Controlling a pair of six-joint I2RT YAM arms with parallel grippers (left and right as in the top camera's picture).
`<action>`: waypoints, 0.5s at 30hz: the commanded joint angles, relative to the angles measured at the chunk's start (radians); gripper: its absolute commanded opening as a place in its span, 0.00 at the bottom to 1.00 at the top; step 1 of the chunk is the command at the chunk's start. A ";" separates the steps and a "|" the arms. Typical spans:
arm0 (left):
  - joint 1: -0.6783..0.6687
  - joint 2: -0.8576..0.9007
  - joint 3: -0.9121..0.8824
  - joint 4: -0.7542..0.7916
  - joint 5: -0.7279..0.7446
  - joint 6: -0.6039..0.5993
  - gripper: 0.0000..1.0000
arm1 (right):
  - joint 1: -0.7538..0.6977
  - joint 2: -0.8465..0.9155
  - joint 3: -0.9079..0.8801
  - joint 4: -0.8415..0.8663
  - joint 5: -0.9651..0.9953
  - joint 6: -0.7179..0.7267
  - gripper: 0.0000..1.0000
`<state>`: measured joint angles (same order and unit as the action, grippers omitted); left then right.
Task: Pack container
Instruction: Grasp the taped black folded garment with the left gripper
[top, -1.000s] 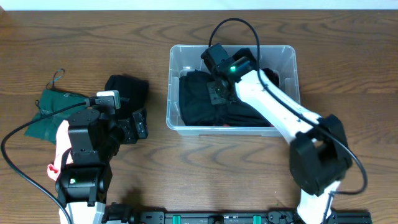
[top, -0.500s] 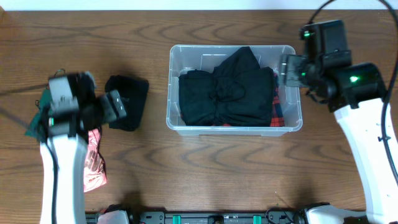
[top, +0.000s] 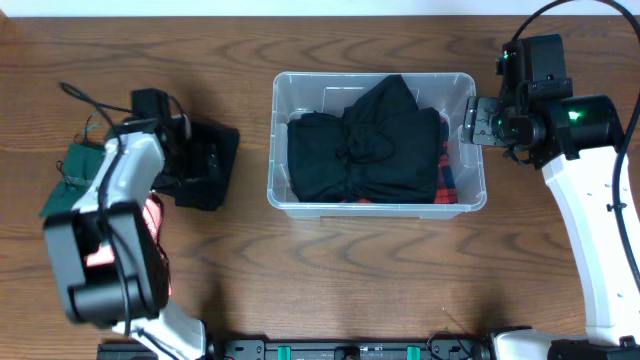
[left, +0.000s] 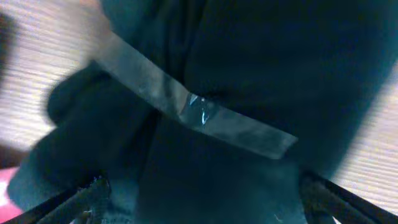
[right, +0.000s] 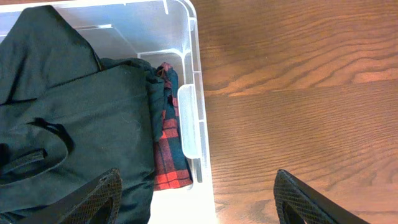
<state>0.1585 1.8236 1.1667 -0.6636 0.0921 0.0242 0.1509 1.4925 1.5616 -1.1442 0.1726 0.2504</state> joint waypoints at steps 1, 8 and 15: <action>-0.019 0.050 0.013 -0.001 -0.086 0.024 0.95 | -0.008 0.006 -0.006 -0.005 0.013 -0.021 0.72; -0.021 0.049 0.014 -0.010 -0.086 0.024 0.13 | -0.045 -0.004 -0.006 -0.001 0.042 -0.020 0.62; -0.035 -0.091 0.098 -0.109 -0.085 0.020 0.06 | -0.136 -0.082 -0.006 0.000 0.084 -0.033 0.63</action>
<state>0.1257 1.8278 1.1980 -0.7395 0.0463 0.0425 0.0494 1.4734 1.5600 -1.1465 0.2100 0.2295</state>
